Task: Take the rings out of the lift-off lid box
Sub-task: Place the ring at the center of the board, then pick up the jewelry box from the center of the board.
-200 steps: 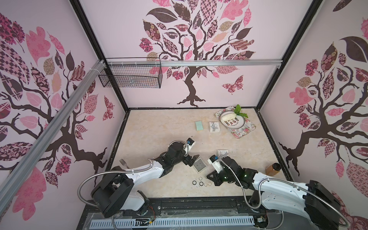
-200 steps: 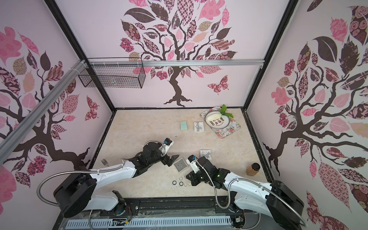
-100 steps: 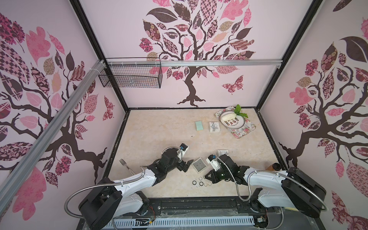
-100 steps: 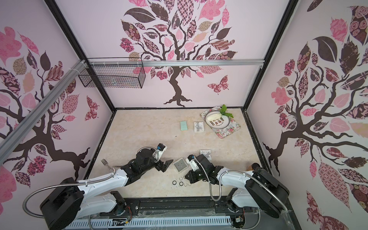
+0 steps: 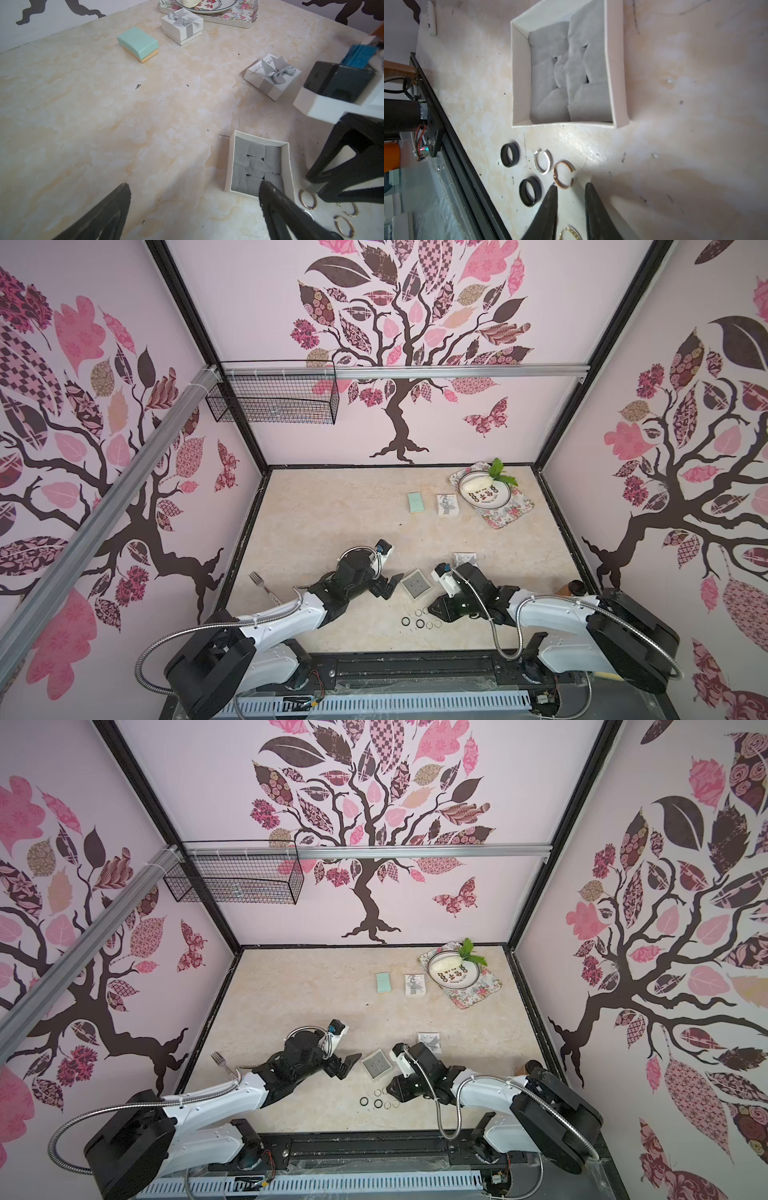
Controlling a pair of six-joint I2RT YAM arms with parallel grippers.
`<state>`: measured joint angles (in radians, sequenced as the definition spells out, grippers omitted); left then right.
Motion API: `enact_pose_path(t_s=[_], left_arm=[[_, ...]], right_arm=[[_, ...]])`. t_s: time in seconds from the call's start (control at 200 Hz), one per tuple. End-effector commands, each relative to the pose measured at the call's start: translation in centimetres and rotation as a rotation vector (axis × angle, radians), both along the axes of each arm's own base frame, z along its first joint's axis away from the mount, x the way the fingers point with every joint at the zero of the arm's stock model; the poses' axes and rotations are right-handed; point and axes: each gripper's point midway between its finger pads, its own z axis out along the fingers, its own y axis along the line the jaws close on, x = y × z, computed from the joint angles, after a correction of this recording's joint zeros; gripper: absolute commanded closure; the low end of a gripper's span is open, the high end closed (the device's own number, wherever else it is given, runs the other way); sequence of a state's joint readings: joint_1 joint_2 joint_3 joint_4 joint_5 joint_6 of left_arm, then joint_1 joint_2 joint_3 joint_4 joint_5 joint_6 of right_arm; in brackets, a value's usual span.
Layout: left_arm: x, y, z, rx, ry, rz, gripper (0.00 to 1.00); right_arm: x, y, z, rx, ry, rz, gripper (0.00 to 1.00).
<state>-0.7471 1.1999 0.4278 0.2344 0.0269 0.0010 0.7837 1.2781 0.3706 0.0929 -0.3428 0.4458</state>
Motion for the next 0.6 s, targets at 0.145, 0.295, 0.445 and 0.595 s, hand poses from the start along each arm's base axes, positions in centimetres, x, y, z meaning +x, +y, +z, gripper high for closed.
enact_pose_path(t_s=[0.145,0.295,0.445,0.595], left_arm=[[-0.2,1.0,1.3,0.02,-0.044,0.021,0.02],[-0.3,2.1,1.2,0.044,-0.05,0.054,0.02],[-0.7,2.5,1.2,0.043,-0.042,0.06,0.02],[-0.9,3.2,1.5,0.048,-0.053,0.077,0.02]], right_arm=[[4.2,-0.6,7.7,-0.073,-0.24,-0.018,0.02],[6.9,0.0,8.7,-0.155,-0.317,0.02,0.0],[8.8,1.3,6.9,-0.202,-0.318,0.048,0.01],[9.7,1.6,4.6,-0.265,-0.276,0.054,0.32]])
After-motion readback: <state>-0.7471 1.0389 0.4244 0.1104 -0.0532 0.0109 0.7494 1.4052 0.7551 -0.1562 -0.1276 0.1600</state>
